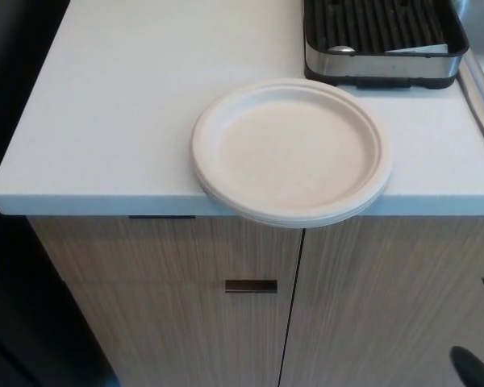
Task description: Pick up a plate using the right hand and walk towards the sink and put it inside
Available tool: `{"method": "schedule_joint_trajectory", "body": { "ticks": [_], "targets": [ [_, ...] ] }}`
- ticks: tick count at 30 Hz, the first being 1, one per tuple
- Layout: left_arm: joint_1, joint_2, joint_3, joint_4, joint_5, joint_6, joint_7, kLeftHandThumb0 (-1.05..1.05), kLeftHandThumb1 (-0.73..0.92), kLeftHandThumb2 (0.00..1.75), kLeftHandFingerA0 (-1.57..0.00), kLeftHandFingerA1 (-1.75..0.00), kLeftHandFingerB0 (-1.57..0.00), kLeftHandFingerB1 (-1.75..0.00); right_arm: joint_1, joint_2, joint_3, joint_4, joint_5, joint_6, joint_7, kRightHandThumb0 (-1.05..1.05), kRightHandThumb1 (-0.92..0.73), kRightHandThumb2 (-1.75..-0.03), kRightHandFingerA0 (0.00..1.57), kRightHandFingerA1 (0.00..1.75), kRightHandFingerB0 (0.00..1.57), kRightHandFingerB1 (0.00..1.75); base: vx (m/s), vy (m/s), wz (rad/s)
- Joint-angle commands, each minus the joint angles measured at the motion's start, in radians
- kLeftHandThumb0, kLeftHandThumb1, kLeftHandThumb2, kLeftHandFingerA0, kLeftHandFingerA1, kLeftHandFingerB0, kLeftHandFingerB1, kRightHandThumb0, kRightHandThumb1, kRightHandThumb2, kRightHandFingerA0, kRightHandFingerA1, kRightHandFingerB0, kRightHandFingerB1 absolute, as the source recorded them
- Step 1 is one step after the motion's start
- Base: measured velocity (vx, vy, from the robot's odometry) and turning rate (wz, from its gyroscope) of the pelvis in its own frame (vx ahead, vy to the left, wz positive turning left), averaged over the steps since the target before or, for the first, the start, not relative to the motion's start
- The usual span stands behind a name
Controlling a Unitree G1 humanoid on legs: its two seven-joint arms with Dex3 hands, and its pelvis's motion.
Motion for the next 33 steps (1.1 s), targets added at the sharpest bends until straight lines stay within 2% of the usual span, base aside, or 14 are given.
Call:
{"method": "schedule_joint_trajectory", "body": {
  "ticks": [1, 6, 7, 10, 11, 12, 15, 16, 23, 24, 27, 28, 32, 33],
  "targets": [
    [-0.012, 0.032, 0.013, 0.017, -0.035, -0.114, 0.013, 0.18, 0.57, 1.75, -0.95, -1.63, -0.88, -1.36, 0.015, -0.078, 0.026, -0.239, -0.351, -0.138, 0.052, -0.57, -0.40, -0.78, 0.41, 0.63, 0.28, 0.51, 0.00, 0.000, 0.00],
    [-0.012, 0.033, 0.010, 0.016, -0.030, -0.113, 0.015, 0.20, 0.58, 1.75, -0.91, -1.64, -0.84, -1.33, -0.013, -0.122, 0.045, -0.274, -0.373, -0.083, 0.083, -0.57, -0.39, -0.78, 0.38, 0.62, 0.30, 0.51, 0.00, 0.000, 0.00],
    [-0.013, 0.035, 0.015, 0.017, -0.037, -0.113, 0.011, 0.16, 0.86, 1.72, -1.06, -1.39, -0.92, -1.20, -0.044, -0.138, 0.054, -0.276, -0.399, -0.062, 0.097, -0.64, -0.41, -0.79, 0.40, 0.63, 0.30, 0.49, 0.00, 0.000, 0.00],
    [-0.014, 0.035, 0.019, 0.018, -0.039, -0.113, 0.009, 0.16, 0.86, 1.72, -1.06, -1.39, -0.92, -1.20, -0.055, -0.153, 0.066, -0.281, -0.416, -0.043, 0.094, -0.64, -0.41, -0.79, 0.40, 0.63, 0.30, 0.49, 0.00, 0.000, 0.00],
    [-0.015, 0.038, 0.019, 0.025, -0.037, -0.118, 0.011, 0.15, 0.82, 1.67, -1.17, -1.43, -0.99, -1.24, -0.099, -0.171, 0.076, -0.275, -0.460, -0.003, 0.122, -0.60, -0.49, -0.56, 0.47, 0.55, 0.38, 0.38, 0.00, 0.000, 0.00],
    [-0.013, 0.039, 0.020, 0.026, -0.037, -0.121, 0.008, 0.16, 0.57, 1.75, -1.00, -1.66, -0.89, -1.38, -0.127, -0.177, 0.087, -0.278, -0.485, 0.024, 0.140, -0.64, -0.37, -0.79, 0.41, 0.61, 0.32, 0.48, 0.00, 0.000, 0.00],
    [-0.013, 0.039, 0.020, 0.027, -0.036, -0.122, 0.007, 0.16, 0.57, 1.75, -1.00, -1.66, -0.89, -1.38, -0.138, -0.185, 0.098, -0.281, -0.498, 0.043, 0.141, -0.64, -0.37, -0.79, 0.41, 0.61, 0.32, 0.48, 0.00, 0.000, 0.00],
    [-0.014, 0.038, 0.018, 0.024, -0.033, -0.118, 0.012, 0.18, 0.84, 1.73, -1.10, -1.43, -0.93, -1.22, -0.187, -0.188, 0.118, -0.283, -0.522, 0.076, 0.172, -0.65, -0.36, -0.78, 0.39, 0.61, 0.33, 0.47, 0.00, 0.000, 0.00],
    [-0.016, 0.035, 0.018, 0.018, -0.037, -0.117, 0.006, 0.15, 0.82, 1.68, -1.14, -1.42, -0.96, -1.21, -0.316, -0.184, 0.189, -0.252, -0.615, 0.152, 0.184, -0.66, -0.36, -0.79, 0.38, 0.64, 0.30, 0.49, 0.00, 0.000, 0.00],
    [-0.015, 0.036, 0.013, 0.017, -0.031, -0.119, 0.007, 0.17, 0.59, 1.75, -0.93, -1.65, -0.84, -1.34, -0.341, -0.178, 0.198, -0.246, -0.641, 0.172, 0.184, -0.73, -0.40, -0.79, 0.40, 0.64, 0.30, 0.48, 0.00, 0.000, 0.00],
    [-0.014, 0.038, 0.008, 0.019, -0.030, -0.125, 0.005, 0.17, 0.59, 1.75, -0.93, -1.65, -0.84, -1.34, -0.353, -0.182, 0.209, -0.246, -0.661, 0.191, 0.182, -0.73, -0.40, -0.79, 0.40, 0.64, 0.30, 0.48, 0.00, 0.000, 0.00],
    [-0.014, 0.037, 0.006, 0.019, -0.030, -0.125, 0.007, 0.15, 0.79, 1.67, -1.05, -1.36, -0.89, -1.17, -0.370, -0.181, 0.217, -0.245, -0.673, 0.213, 0.201, -0.69, -0.39, -0.81, 0.31, 0.63, 0.25, 0.49, 0.00, 0.000, 0.00],
    [-0.019, 0.035, 0.002, 0.021, -0.031, -0.120, 0.011, 0.16, 0.78, 1.66, -1.07, -1.37, -0.91, -1.18, -0.422, -0.180, 0.241, -0.240, -0.722, 0.278, 0.252, -0.70, -0.39, -0.81, 0.30, 0.62, 0.25, 0.49, 0.00, 0.000, 0.00],
    [-0.018, 0.032, 0.002, 0.021, -0.033, -0.122, 0.011, 0.16, 0.84, 1.75, -1.09, -1.44, -0.90, -1.21, -0.430, -0.183, 0.247, -0.235, -0.738, 0.296, 0.271, -0.71, -0.37, -0.80, 0.28, 0.59, 0.24, 0.48, 0.00, 0.000, 0.00]
  ]
}}
